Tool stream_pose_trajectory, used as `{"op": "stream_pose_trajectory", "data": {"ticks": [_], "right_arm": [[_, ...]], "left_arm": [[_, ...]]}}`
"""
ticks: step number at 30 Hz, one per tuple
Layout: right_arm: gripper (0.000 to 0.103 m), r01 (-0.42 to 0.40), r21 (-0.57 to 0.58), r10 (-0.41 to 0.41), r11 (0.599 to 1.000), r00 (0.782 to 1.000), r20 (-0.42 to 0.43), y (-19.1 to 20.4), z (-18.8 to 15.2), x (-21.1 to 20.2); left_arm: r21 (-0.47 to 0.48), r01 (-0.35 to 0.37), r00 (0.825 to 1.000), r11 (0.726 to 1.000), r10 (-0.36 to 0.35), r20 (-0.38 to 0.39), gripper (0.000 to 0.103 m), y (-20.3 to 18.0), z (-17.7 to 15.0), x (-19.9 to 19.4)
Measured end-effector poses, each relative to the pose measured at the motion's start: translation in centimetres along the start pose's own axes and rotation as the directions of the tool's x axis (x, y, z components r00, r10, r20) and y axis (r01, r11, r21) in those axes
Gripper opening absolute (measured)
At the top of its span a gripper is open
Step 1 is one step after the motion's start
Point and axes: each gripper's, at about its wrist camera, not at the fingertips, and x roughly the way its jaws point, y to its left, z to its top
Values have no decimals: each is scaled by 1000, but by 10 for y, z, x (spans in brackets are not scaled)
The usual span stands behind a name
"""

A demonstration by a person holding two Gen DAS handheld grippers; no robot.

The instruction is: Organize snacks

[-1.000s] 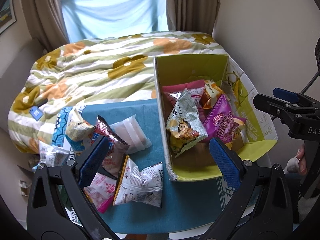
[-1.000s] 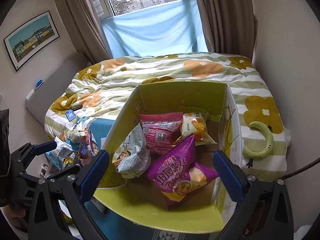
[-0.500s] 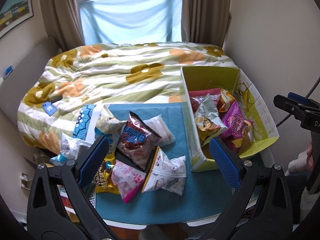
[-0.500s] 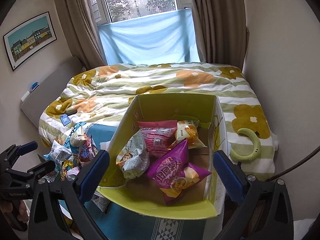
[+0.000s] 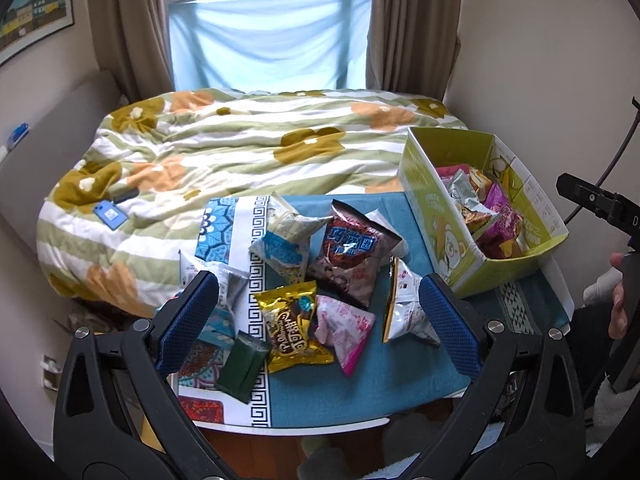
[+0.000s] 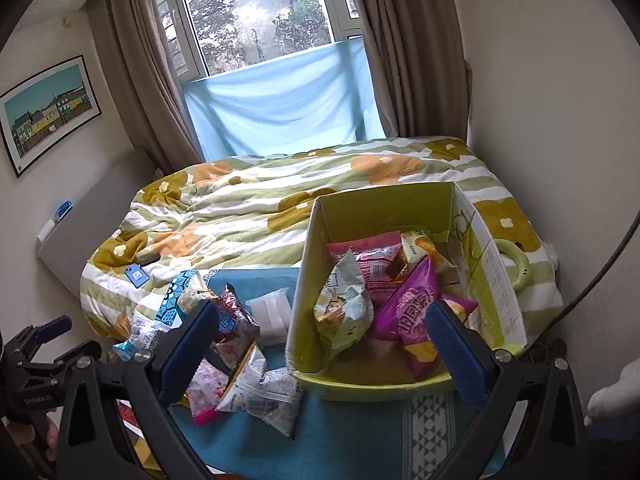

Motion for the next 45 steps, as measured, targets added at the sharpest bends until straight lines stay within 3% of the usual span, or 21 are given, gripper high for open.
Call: {"op": "stream_pose_trajectory", "data": {"ticks": [12, 19, 25, 27, 29, 36, 45], "right_arm": [[103, 67, 111, -63, 992, 997, -33, 65, -48, 8], [103, 84, 157, -67, 984, 991, -112, 78, -80, 36], [103, 68, 170, -36, 983, 981, -189, 78, -104, 75], [103, 57, 176, -19, 983, 977, -210, 76, -111, 89], [103, 51, 177, -10, 983, 975, -222, 75, -115, 102], [103, 13, 217, 43, 976, 967, -251, 70, -126, 133], [103, 15, 214, 50, 977, 954, -295, 67, -129, 156]], "left_arm": [[77, 114, 990, 990, -107, -88, 100, 48, -38, 39], [10, 108, 981, 994, -105, -164, 100, 65, -67, 90], [-74, 93, 981, 993, -104, -167, 99, 66, -80, 127], [-76, 86, 980, 993, -98, -171, 96, 64, -81, 138], [-70, 66, 980, 995, -77, -184, 82, 62, -83, 150], [-64, 55, 972, 996, -68, -227, 78, 54, -88, 181], [-72, 69, 949, 995, -88, -302, 56, 50, -94, 206]]}}
